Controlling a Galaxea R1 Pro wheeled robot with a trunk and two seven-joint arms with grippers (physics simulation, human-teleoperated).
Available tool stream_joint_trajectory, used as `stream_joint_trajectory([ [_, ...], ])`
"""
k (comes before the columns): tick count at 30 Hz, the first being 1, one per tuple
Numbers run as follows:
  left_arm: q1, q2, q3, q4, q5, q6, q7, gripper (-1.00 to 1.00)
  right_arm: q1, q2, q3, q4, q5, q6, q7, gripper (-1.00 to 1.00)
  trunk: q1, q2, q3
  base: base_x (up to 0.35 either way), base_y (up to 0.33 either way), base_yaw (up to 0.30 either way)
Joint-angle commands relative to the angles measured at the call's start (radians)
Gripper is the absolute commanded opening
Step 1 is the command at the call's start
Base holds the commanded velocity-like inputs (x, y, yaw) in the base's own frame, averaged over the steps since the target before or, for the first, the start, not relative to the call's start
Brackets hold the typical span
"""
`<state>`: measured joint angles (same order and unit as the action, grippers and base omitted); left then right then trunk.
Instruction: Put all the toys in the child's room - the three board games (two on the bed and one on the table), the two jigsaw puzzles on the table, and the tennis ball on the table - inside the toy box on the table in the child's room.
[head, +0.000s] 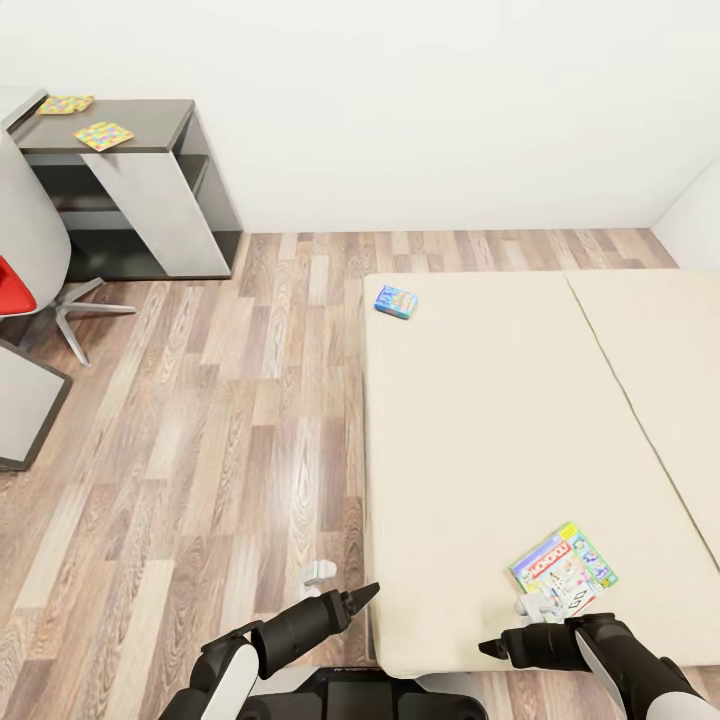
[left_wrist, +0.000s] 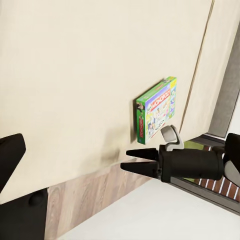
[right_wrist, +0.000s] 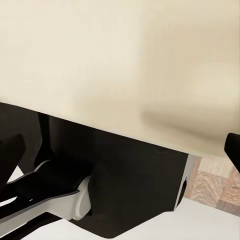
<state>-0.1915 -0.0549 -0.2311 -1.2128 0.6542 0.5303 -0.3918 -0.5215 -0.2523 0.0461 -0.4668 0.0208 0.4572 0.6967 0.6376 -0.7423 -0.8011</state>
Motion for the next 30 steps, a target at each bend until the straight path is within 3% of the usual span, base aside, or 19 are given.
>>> stream_joint_trajectory([
  [1,0.0,0.0,0.001,-0.001,0.007,0.008,0.001,1.0,0.0,-0.001,0.003,-0.002,0.002,0.004,0.003,1.0,0.0,-0.001,-0.001,0.0,0.015,0.0],
  [16,0.0,0.0,0.001,-0.001,0.007,0.008,0.001,1.0,0.0,-0.001,0.001,-0.003,0.002,0.001,0.003,1.0,0.0,-0.001,-0.001,0.0,0.018,0.0],
  [30,0.0,-0.001,0.001,-0.001,0.008,0.008,0.001,1.0,0.0,-0.001,-0.001,-0.004,0.001,-0.001,0.003,1.0,0.0,-0.001,-0.001,0.0,0.201,0.0],
])
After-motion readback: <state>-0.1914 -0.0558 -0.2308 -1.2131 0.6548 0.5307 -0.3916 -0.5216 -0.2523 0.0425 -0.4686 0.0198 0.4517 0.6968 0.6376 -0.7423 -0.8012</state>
